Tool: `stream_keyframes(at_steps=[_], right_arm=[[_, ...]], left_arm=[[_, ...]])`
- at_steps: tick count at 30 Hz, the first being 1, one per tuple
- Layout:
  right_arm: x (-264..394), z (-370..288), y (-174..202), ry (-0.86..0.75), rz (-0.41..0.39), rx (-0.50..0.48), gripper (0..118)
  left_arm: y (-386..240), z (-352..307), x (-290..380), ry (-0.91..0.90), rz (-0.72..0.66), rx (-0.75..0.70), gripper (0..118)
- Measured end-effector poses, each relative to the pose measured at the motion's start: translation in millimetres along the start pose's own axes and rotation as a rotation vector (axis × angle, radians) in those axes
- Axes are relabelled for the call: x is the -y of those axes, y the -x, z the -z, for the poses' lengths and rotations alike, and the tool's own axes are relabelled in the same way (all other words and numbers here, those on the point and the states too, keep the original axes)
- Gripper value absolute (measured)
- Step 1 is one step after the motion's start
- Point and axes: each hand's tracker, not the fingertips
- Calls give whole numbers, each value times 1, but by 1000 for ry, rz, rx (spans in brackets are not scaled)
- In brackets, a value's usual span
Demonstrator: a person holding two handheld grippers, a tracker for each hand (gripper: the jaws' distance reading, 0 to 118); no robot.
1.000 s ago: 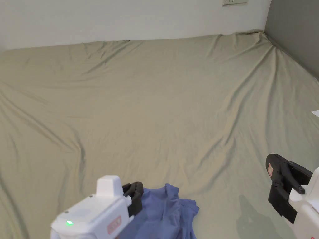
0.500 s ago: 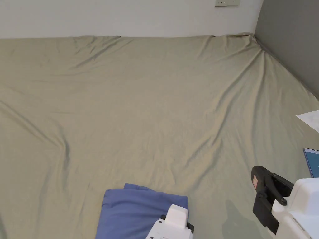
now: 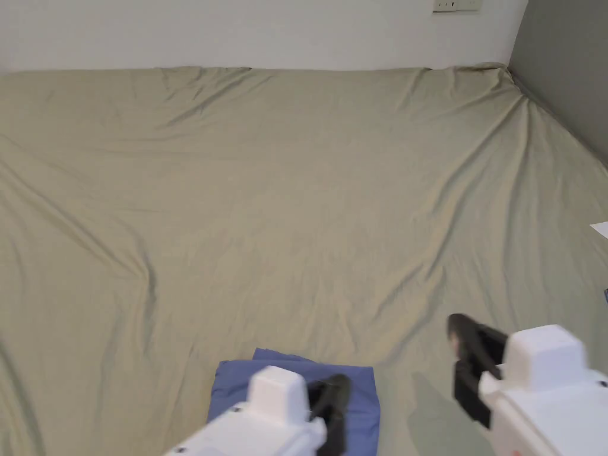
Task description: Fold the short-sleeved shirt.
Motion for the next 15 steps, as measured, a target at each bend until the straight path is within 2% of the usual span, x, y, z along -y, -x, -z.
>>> stream_keyframes(at_steps=[2, 4, 5, 6, 8, 9, 11, 12, 13, 14, 15], right_arm=[[26, 33, 29, 124, -55, -110, 0], [59, 63, 53, 237, -49, -245, 0], [76, 77, 62, 318, -40, -271, 0], [96, 90, 70, 367, -62, -277, 0], [121, 107, 76, 439, -95, -257, 0], [131, 112, 76, 451, -79, -262, 0], [133, 112, 71, 414, -58, -267, 0], [127, 111, 67, 418, -52, -274, 0], [126, 112, 67, 426, -66, -283, 0], [128, 112, 69, 417, -121, -289, 0], [130, 113, 70, 411, -137, -291, 0]], left_arm=[[44, -19, -9, 56, -106, -27, 1], [79, -34, -10, 43, -163, -96, 1], [93, -38, -11, 64, -174, -121, 1], [106, -43, -11, 63, -207, -151, 1], [123, -46, -9, 78, -271, -112, 1], [129, -46, -7, 81, -303, -143, 1], [142, -42, -2, 118, -341, -83, 4], [148, -39, 0, 139, -377, -70, 18], [154, -33, 1, 179, -413, -48, 43], [164, -24, 4, 222, -480, 11, 73], [171, -14, 8, 263, -505, 50, 97]])
